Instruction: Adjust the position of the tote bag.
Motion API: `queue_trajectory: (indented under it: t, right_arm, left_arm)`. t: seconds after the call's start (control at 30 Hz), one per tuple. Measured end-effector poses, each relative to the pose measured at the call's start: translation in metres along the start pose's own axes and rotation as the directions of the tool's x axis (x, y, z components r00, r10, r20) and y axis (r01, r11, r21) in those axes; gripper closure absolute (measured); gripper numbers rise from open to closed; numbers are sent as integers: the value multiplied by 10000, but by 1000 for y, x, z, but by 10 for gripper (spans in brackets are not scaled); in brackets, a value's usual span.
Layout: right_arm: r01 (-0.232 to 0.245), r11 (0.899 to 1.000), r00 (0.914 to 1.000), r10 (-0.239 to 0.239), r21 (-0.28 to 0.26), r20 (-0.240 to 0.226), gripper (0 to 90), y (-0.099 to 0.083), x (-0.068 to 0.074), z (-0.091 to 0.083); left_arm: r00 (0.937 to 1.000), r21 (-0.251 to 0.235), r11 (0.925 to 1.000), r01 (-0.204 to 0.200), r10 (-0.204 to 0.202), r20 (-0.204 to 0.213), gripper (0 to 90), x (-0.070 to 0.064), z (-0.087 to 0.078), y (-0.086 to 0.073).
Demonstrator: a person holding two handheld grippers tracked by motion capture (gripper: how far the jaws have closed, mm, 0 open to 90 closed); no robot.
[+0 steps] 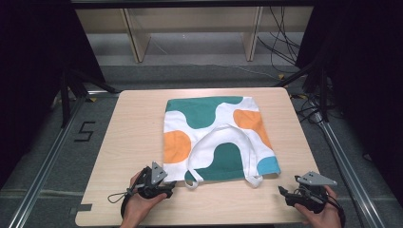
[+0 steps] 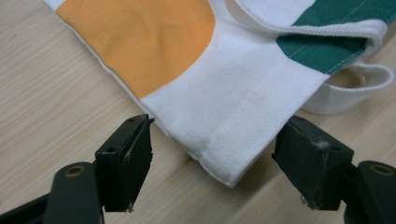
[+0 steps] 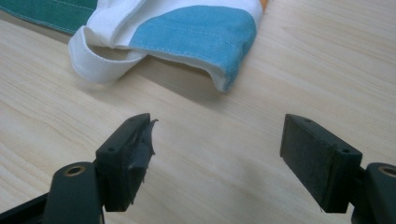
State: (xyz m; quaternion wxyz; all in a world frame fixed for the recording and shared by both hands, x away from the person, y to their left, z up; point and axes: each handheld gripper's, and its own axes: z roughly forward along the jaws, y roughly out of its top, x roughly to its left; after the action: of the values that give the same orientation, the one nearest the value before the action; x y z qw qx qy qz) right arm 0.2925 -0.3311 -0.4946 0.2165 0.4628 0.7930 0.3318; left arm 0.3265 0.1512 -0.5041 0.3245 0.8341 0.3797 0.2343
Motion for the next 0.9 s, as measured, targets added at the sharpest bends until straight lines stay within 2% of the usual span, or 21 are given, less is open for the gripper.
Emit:
queue_trajectory:
  t: [0.07,0.1,0.13,0.17,0.2,0.23,0.27,0.3,0.33,0.37,0.4,0.43,0.47,0.5,0.53,0.57,0.63,0.7,0.8,0.83,0.9]
  right_arm:
    - [232,9997,9996,-230,-98,192,262,0,-1,0]
    - [282,9996,9995,-281,-59,155,262,0,-1,0]
    - [282,9996,9995,-281,-59,155,262,0,-1,0]
    - [266,9996,9994,-264,-98,212,263,1,-1,-1]
    - [266,9996,9994,-264,-98,212,263,1,-1,-1]
    - [283,9996,9994,-281,-85,196,262,1,-1,0]
    - [243,9997,9996,-242,-66,139,262,1,-1,0]
    - [254,9996,9996,-252,-156,120,263,1,-1,1]
    - [216,9996,9996,-213,-196,182,263,3,0,0]
    - [216,9996,9996,-213,-196,182,263,3,0,0]
    - [181,9995,9997,-177,-270,169,262,3,0,0]
    - [123,9996,9997,-117,-273,223,263,4,1,0]
    - [184,9994,9996,-178,-295,202,263,4,1,0]
    - [362,9988,9992,-357,-332,153,262,6,0,3]
    - [328,9990,9992,-322,-292,221,262,8,1,3]
    - [328,9990,9992,-322,-292,221,262,8,1,3]
    - [524,9976,9985,-516,-442,184,259,13,5,7]
    - [550,9972,9985,-551,-499,-4,257,18,10,9]
    - [731,9957,9973,-732,-576,5,253,21,16,13]
    - [1230,9915,9923,-1236,-431,-119,253,25,17,18]
    - [1212,9920,9925,-1217,-366,-126,253,26,19,21]
  left_arm:
    - [10000,-126,9999,-86,86,-48,313,1,0,3]
    - [9992,-446,9984,-336,326,-222,337,2,1,7]
    - [9992,-446,9984,-336,326,-222,356,2,1,7]
    - [9992,-780,9963,-351,333,-233,393,1,5,11]
    - [9992,-780,9963,-351,333,-233,445,1,5,11]
    - [9989,-795,9958,-445,432,-177,445,1,7,13]
    - [9949,-1046,9894,-1007,995,-166,496,4,9,16]
    - [9933,-1036,9879,-1156,1150,-113,582,3,10,17]
    - [9933,-1139,9869,-1143,1153,27,669,2,12,19]
    - [9956,-1054,9900,-940,941,-41,669,0,10,19]
    - [9930,-1075,9872,-1182,1183,-54,704,2,7,20]
    - [9976,-1434,9874,-675,687,39,725,2,7,21]
    - [9976,-1560,9856,-653,679,114,747,6,4,23]
    - [9993,-1794,9833,-290,330,194,776,9,2,24]
    - [9998,-2161,9764,-13,53,177,785,15,-2,27]
    - [9998,-2161,9764,-13,53,177,789,15,-2,27]
    - [9981,-2455,9677,568,-495,357,793,19,-4,29]
    - [9987,-2433,9687,489,-433,282,794,21,-5,30]
    - [9990,-2404,9700,354,-274,366,795,22,-6,32]
    - [9983,-2452,9682,499,-412,403,796,22,-6,32]
    - [9974,-2480,9666,647,-549,465,796,22,-7,32]
